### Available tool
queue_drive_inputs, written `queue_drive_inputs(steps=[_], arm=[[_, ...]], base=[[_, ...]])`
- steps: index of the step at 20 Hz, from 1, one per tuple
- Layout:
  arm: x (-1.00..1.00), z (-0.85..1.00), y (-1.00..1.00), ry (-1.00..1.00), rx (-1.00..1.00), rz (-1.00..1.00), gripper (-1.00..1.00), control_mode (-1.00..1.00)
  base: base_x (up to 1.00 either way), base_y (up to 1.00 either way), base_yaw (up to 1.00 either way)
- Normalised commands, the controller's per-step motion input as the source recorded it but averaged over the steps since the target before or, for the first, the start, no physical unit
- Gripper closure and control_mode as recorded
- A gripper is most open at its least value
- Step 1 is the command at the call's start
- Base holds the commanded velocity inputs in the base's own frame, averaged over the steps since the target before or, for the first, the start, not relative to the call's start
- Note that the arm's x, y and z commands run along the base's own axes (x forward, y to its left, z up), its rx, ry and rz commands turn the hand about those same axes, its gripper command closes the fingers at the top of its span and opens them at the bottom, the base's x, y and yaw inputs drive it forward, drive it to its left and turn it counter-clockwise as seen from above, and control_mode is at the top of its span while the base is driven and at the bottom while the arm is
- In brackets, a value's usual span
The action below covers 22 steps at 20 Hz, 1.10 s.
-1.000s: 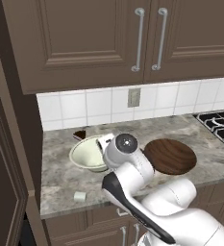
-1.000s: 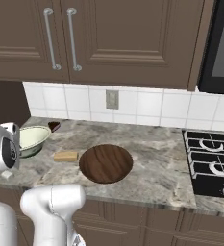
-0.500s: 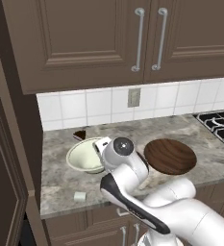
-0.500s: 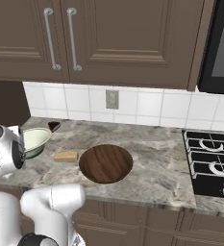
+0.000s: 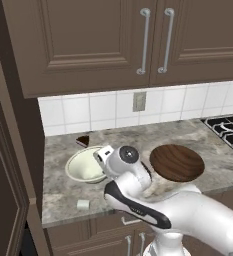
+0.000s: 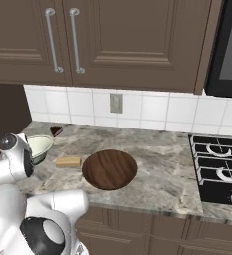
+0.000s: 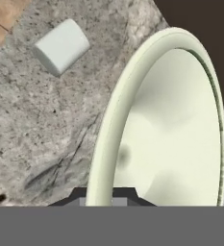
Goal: Pick both bowls and place them on the counter. Then place the cream cheese stick in one bowl and place the marshmallow in the other bowl.
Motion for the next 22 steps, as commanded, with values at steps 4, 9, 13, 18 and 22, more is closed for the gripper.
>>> queue_drive_inputs(steps=[4, 9, 13, 18, 22], arm=[[0.22, -0.3, 0.15, 0.0, 0.0, 0.1, 1.0, -1.0], [0.22, -0.29, 0.24, 0.02, 0.0, 0.08, 1.0, -1.0], [0.23, -0.25, 0.28, 0.05, 0.0, 0.04, 1.0, -1.0], [0.09, -0.12, 0.12, 0.05, 0.0, 0.02, 1.0, -1.0], [0.0, 0.0, 0.0, 0.0, 0.0, 0.0, -1.0, -1.0]], base=[[0.0, 0.0, 0.0], [0.0, 0.0, 0.0], [0.0, 0.0, 0.0], [0.0, 0.0, 0.0], [0.0, 0.0, 0.0]])
